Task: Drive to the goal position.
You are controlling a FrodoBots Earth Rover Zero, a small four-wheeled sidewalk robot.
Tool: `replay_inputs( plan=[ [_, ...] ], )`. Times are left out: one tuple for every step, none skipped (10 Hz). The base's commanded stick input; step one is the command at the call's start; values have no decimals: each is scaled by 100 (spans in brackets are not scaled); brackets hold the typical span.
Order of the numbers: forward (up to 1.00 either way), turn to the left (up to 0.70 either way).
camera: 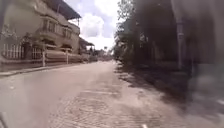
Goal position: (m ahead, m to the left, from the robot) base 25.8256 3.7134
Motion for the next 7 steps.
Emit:
replay_inputs(
  plan=[
    [70,0],
    [70,0],
    [70,0],
    [70,0],
    [70,0],
    [70,-2],
    [70,-7]
  ],
)
